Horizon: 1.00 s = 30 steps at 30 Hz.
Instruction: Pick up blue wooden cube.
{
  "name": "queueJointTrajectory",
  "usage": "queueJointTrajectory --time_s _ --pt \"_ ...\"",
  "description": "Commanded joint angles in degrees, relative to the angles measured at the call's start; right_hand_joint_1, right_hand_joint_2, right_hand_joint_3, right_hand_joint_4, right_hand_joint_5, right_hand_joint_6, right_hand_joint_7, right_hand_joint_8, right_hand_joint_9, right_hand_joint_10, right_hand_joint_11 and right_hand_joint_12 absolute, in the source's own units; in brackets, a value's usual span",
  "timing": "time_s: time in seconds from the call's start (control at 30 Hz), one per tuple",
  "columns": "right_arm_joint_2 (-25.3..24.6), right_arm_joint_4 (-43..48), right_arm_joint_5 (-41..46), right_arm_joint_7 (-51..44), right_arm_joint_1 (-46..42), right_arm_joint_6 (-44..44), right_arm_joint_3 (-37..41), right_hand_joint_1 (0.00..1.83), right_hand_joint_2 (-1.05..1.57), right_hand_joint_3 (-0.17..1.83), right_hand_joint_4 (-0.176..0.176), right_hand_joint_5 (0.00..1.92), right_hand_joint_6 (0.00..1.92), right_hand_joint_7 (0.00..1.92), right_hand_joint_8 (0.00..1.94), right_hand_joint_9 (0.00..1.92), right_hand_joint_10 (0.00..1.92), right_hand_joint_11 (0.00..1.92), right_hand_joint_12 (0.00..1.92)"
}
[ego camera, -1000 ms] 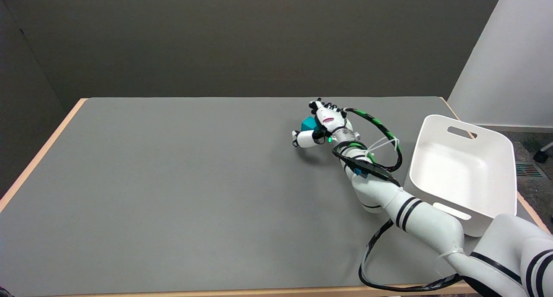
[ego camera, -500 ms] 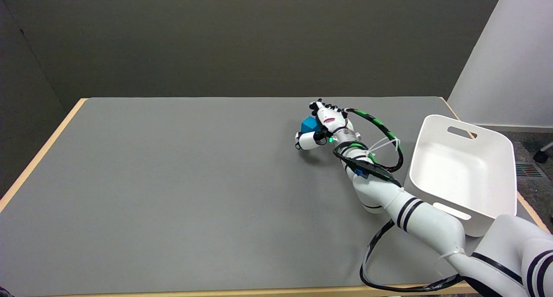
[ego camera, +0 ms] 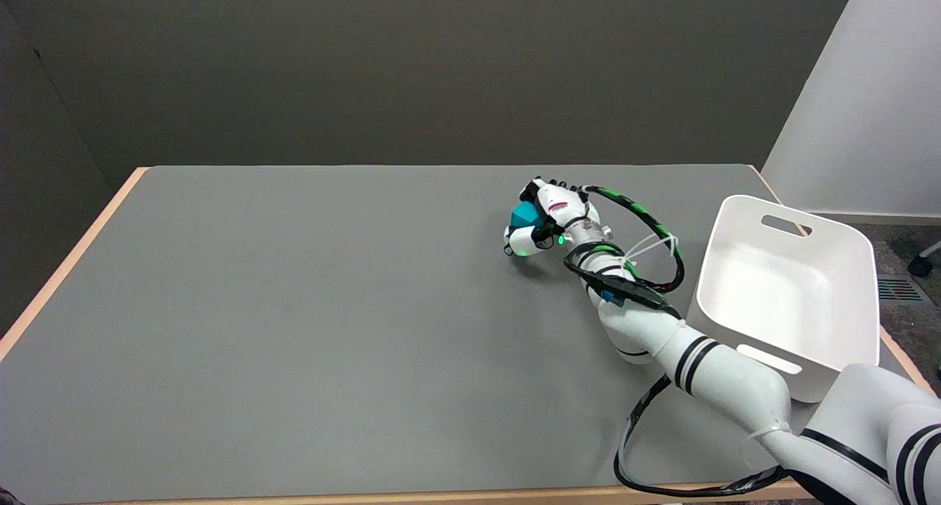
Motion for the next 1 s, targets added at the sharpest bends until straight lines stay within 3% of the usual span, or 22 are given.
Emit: queueJointTrajectory --time_s 0.03,0.1,0.2,0.27,0.33,0.4,0.77,1.0 --pt "-0.3 0.3 -4.4 0.6 0.1 0.1 -1.0 0.98 1.18 0.37 -0.176 0.52 1.59 0.59 0.93 0.51 1.26 0.48 1.71" --pt "-0.3 0.1 -4.9 0.6 0.1 0.0 -1.0 0.99 1.21 0.32 -0.176 0.55 1.65 0.66 0.99 0.6 1.31 0.5 1.74" --pt "-0.2 -0.4 -6.4 0.6 0.0 -0.2 -1.0 1.13 1.2 0.21 -0.078 0.53 1.69 0.77 1.35 0.66 1.37 0.53 1.78" --pt "0.0 -1.2 -6.7 0.7 -0.2 -0.5 -0.8 1.17 1.22 0.13 -0.121 0.53 1.63 0.83 1.3 0.75 1.35 0.53 1.85" --pt "0.3 -2.1 -7.2 1.7 -0.5 -0.5 -0.8 1.18 1.19 0.18 -0.153 0.52 1.61 0.85 1.3 0.77 1.36 0.54 1.88" --pt "0.6 -3.2 -8.3 2.7 -0.7 -0.4 -0.6 1.17 1.28 0.04 -0.176 0.47 1.63 0.83 1.38 0.79 1.35 0.6 1.92" --pt "5.8 -23.3 -18.6 5.3 -4.7 -0.5 3.2 1.18 1.25 0.08 -0.176 0.48 1.59 0.84 1.38 0.8 1.37 0.58 1.92" --pt "11.2 -40.6 -25.3 4.8 -8.9 -3.5 11.9 1.18 1.24 0.09 -0.176 0.49 1.59 0.84 1.38 0.81 1.38 0.61 1.92"
